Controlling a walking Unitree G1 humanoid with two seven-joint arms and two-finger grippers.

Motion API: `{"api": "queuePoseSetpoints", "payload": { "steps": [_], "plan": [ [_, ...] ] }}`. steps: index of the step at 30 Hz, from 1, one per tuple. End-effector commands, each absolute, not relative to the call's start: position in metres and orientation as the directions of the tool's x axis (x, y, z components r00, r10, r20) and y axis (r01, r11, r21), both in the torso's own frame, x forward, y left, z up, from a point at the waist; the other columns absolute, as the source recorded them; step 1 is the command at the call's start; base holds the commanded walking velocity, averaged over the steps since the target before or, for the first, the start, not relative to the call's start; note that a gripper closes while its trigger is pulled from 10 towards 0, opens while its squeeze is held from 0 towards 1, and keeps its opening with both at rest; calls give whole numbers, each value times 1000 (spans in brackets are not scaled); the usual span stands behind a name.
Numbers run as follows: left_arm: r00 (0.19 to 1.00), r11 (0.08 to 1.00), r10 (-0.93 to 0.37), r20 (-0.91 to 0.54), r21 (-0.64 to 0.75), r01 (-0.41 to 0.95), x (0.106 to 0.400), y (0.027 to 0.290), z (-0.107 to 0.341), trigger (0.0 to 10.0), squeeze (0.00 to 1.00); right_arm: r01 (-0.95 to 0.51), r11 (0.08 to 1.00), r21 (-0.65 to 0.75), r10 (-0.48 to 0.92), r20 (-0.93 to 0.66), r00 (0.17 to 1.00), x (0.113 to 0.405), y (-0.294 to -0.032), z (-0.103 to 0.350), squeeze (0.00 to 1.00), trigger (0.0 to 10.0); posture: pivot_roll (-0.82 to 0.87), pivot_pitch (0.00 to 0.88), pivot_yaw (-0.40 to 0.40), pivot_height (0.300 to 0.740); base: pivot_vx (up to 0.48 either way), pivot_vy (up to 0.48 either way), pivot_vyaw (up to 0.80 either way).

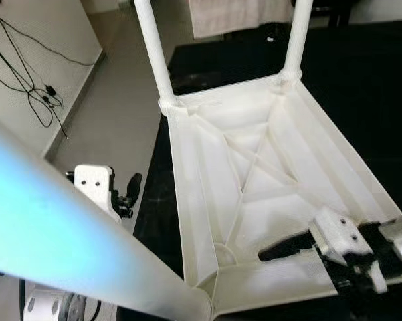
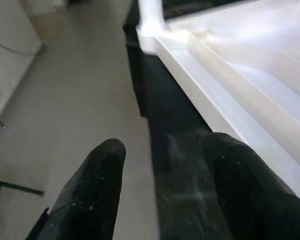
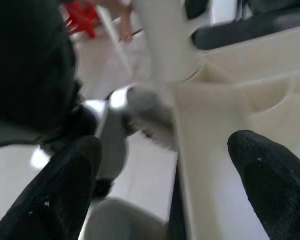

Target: Building children table

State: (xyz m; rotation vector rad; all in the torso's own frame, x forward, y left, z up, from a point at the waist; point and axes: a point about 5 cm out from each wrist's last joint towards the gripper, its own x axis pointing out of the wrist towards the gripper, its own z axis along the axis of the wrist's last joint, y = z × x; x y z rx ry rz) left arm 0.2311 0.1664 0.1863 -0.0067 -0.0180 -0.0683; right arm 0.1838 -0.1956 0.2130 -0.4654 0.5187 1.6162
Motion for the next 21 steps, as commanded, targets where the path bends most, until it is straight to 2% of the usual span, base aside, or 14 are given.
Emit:
{"api": "queuePoseSetpoints", "payload": {
  "steps": [1, 5, 6, 7, 8, 9, 10, 12, 16, 21],
  "plan": [
    [996, 996, -87, 15, 1, 87, 225, 163, 185, 10000, 0, -985, -157, 76, 784, -596, -171, 175, -191, 211, 0, 10000, -56, 199, 139, 740, 0, 0, 0],
    [992, 993, -122, -27, 6, 122, 211, 157, 174, 10000, 0, -990, -140, 26, 725, -678, -120, 178, -191, 198, 0, 10000, -61, 198, 140, 740, 0, 0, 0],
    [991, 992, -128, -38, 12, 128, 207, 154, 171, 10000, 0, -991, -117, -58, 709, -704, -42, 186, -190, 191, 0, 10000, -58, 196, 138, 740, 0, 0, 0],
    [991, 992, -127, -39, 17, 127, 205, 153, 170, 10000, 0, -985, -58, -164, 704, -706, 76, 199, -186, 186, 0, 10000, -51, 194, 137, 740, 0, 0, 0],
    [991, 992, -127, -39, 17, 127, 205, 153, 170, 10000, 0, -985, -58, -164, 704, -706, 76, 199, -186, 186, 0, 10000, -51, 194, 137, 740, 0, 0, 0],
    [993, 993, -117, -30, 27, 118, 204, 153, 172, 10000, 0, -957, 16, -290, 699, -681, 218, 218, -179, 184, 0, 10000, -50, 191, 137, 740, 0, 0, 0],
    [993, 993, -117, -30, 27, 118, 204, 153, 172, 10000, 0, -957, 16, -290, 699, -681, 218, 218, -179, 184, 0, 10000, -50, 191, 137, 740, 0, 0, 0],
    [994, 993, -108, -19, 52, 109, 205, 154, 173, 10000, 0, -933, 72, -353, 711, -638, 297, 229, -173, 187, 0, 10000, -51, 190, 137, 740, 0, 0, 0],
    [994, 990, -111, -7, 88, 111, 204, 154, 174, 10000, 0, -910, 114, -397, 732, -586, 348, 237, -163, 191, 0, 10000, -52, 190, 135, 740, 0, 0, 0],
    [994, 989, -109, -1, 99, 108, 203, 153, 174, 10000, 0, -903, 116, -413, 749, -561, 353, 238, -153, 190, 0, 10000, -50, 192, 130, 740, 0, 0, 0]
  ]
}}
